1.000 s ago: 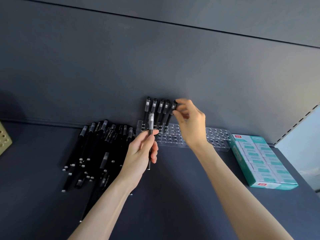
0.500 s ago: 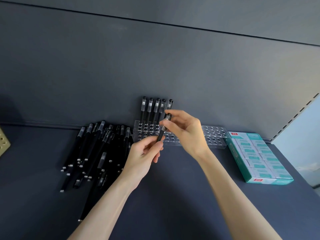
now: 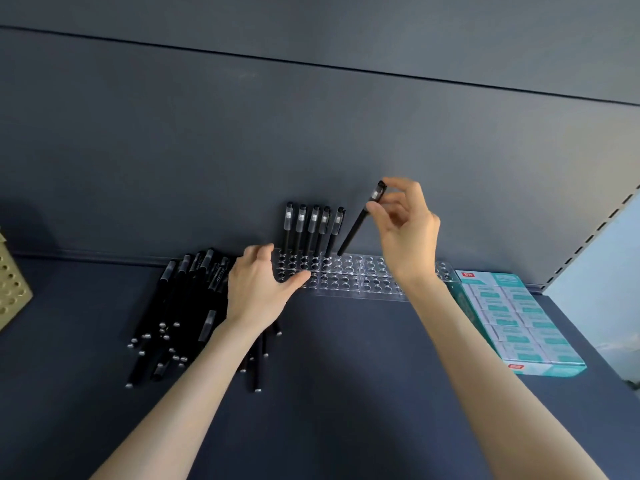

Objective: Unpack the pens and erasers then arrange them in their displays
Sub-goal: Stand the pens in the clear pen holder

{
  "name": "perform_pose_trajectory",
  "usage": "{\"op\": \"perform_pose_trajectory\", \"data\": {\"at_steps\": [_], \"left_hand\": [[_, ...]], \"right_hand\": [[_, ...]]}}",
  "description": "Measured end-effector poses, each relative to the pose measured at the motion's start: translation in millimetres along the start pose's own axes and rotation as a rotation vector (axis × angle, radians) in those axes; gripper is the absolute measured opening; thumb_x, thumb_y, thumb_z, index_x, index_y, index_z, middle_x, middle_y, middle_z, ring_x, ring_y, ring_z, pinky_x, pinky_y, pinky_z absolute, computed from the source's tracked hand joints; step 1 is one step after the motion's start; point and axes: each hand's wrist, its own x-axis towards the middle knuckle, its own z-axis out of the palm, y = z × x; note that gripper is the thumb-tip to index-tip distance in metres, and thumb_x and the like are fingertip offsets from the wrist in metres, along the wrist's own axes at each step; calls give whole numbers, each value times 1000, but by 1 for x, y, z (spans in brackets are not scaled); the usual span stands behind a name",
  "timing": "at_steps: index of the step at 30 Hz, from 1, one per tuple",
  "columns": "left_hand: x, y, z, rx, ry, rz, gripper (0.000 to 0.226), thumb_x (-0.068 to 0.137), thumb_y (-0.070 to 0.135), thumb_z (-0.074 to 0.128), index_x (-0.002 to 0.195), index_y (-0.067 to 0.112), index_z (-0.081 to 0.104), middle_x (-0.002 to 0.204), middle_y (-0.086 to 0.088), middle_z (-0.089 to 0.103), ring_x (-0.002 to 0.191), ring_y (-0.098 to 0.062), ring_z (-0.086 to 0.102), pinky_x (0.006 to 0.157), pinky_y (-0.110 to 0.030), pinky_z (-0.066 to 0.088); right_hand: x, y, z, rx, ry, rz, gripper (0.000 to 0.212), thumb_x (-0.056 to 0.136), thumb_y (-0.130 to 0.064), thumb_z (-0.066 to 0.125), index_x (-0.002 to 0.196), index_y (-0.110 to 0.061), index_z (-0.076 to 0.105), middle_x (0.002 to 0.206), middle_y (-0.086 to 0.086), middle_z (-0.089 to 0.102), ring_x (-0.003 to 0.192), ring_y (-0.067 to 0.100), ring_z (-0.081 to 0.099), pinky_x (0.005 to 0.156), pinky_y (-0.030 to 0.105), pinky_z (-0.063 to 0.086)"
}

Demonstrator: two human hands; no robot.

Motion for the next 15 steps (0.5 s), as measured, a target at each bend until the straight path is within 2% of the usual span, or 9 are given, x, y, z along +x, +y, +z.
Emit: {"op": "perform_pose_trajectory", "data": {"at_steps": [3, 7, 9, 15], "left_hand": [[5, -1, 6, 23, -16, -10, 77, 78, 53, 69, 133, 3, 50, 130, -15, 54, 119, -34, 52, 102, -40, 38], [9, -4, 9, -27, -7, -27, 73, 77, 50, 71, 130, 3, 53, 124, -15, 57, 112, -34, 56, 94, -41, 44], [10, -5, 9, -61, 0, -38, 72, 77, 48, 73, 130, 4, 53, 126, -13, 56, 113, -33, 55, 93, -41, 44], [10, -6, 12, -116, 38, -45, 69, 75, 44, 76, 128, 4, 56, 123, -11, 59, 112, -29, 57, 93, -39, 45]], "right_hand": [[0, 8, 5, -33, -10, -23, 28, 85, -4, 65, 110, -14, 57, 84, -1, 63, 73, 6, 62, 73, 10, 46], [0, 18, 13, -77, -51, -51, 28, 85, -3, 65, 110, -12, 58, 82, -10, 58, 75, 7, 61, 72, 5, 43], [-3, 22, 17, -103, -79, -72, 28, 84, -2, 65, 110, -11, 59, 82, -9, 56, 72, 7, 57, 69, 4, 41], [-10, 28, 21, -138, -88, -66, 29, 85, -2, 65, 112, -10, 58, 82, -4, 56, 72, 15, 57, 69, 16, 46]]}}
